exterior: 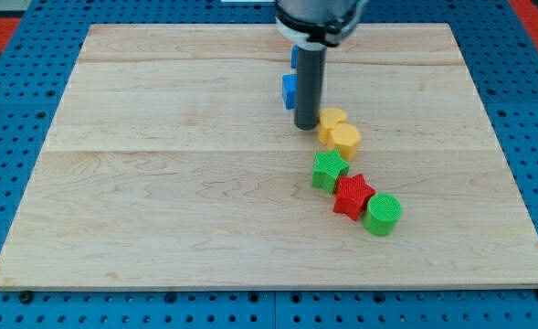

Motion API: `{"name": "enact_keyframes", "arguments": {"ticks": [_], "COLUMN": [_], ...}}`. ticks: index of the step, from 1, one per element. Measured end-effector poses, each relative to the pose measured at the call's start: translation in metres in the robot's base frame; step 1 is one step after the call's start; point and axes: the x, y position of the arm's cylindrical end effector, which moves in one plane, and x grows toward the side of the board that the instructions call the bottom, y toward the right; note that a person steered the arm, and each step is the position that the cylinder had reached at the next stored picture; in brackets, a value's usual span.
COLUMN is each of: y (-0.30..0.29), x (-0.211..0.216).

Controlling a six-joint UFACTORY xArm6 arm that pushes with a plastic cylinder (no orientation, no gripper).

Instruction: Separate the yellow heart and the yellow hexagon

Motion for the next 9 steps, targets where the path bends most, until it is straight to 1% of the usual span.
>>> {"name": "enact_keyframes", "arguments": {"ticks": [1,2,3,4,5,8,9], "y": [0.03,0.028,0.028,0.073,0.087,0.078,0.087], "x": [0.015,0.004,-0.022,-0.025,-0.007,0.037,0.057]}}
